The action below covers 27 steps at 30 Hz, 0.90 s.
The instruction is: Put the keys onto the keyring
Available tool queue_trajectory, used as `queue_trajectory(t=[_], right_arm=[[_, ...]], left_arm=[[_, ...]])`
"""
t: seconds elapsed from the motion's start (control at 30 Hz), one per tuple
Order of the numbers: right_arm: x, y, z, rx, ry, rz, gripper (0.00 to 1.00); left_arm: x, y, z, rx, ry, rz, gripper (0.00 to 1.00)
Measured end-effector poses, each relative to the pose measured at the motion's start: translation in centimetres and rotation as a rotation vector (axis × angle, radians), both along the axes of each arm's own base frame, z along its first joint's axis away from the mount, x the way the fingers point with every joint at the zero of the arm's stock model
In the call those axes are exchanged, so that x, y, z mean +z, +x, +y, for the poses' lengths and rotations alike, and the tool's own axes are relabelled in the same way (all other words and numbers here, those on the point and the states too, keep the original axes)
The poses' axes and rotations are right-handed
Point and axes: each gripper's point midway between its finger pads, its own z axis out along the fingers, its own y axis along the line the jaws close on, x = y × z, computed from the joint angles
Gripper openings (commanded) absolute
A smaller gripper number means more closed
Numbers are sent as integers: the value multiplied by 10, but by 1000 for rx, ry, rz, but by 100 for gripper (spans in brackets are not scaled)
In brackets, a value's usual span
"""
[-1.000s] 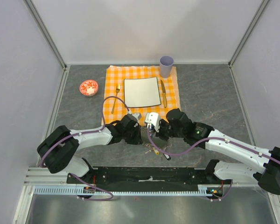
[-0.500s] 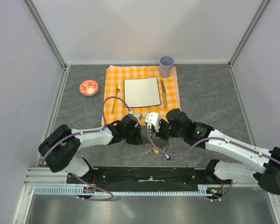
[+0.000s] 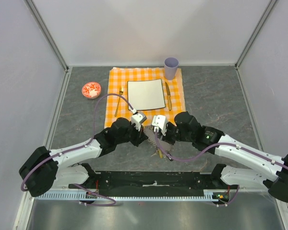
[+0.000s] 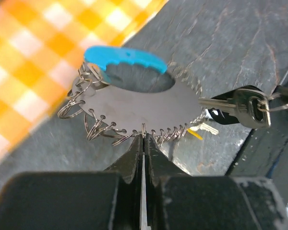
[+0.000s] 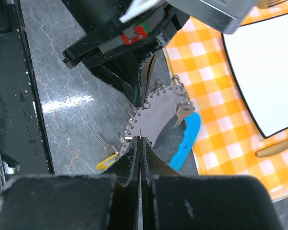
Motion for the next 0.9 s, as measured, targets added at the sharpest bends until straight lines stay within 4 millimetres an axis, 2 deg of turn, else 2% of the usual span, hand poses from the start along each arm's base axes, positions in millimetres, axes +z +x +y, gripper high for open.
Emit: queue_trajectory(t=[0.2, 0.33, 0.5, 0.67, 0.9], right_arm=[[31, -4, -8, -4, 62, -59, 0], [57, -4, -13, 0, 80, -103, 0], [76, -2, -21, 8, 45, -151, 0], [64, -2, -30, 16, -32, -156, 0], [41, -3, -27, 57, -108, -120, 0]], left_arm=[[46, 8, -19, -202, -106, -354, 2], [77, 2, -32, -345, -182, -569, 2], [97, -7, -39, -488, -229, -733, 2], [95, -15, -39, -586, -226, -779, 2], [96, -20, -41, -642, -210, -748, 2]])
